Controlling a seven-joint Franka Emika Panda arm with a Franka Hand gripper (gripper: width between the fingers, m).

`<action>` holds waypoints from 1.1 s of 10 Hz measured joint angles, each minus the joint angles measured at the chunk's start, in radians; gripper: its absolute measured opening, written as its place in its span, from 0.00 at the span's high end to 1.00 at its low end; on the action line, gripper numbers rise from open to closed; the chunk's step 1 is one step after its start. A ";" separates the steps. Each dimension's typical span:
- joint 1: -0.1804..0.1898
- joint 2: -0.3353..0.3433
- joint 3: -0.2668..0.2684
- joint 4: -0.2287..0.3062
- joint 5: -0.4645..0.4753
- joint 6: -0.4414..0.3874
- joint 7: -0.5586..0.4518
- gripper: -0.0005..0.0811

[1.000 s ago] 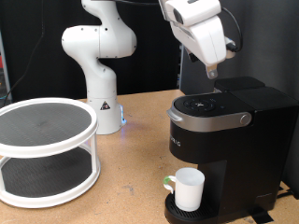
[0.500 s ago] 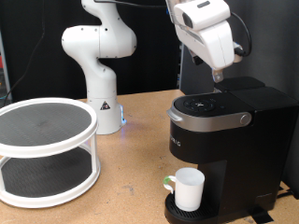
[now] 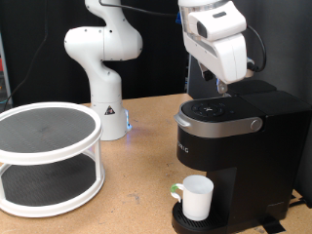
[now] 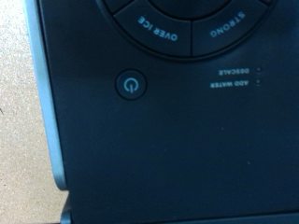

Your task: Make a cup of coffee with the keurig machine

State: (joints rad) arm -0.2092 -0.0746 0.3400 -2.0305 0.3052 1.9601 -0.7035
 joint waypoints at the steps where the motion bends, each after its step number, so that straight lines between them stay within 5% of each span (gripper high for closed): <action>1: 0.000 0.003 0.001 -0.003 -0.006 0.005 0.000 0.32; 3: 0.000 0.004 0.001 -0.020 -0.020 0.027 0.000 0.73; 5: 0.000 0.004 0.001 -0.050 -0.020 0.075 -0.011 0.73; 6: 0.000 0.004 0.001 -0.070 -0.013 0.106 -0.025 0.95; 11: 0.002 -0.012 0.002 -0.155 0.098 0.224 -0.118 0.99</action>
State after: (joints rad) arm -0.2076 -0.0862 0.3421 -2.1859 0.4031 2.1839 -0.8220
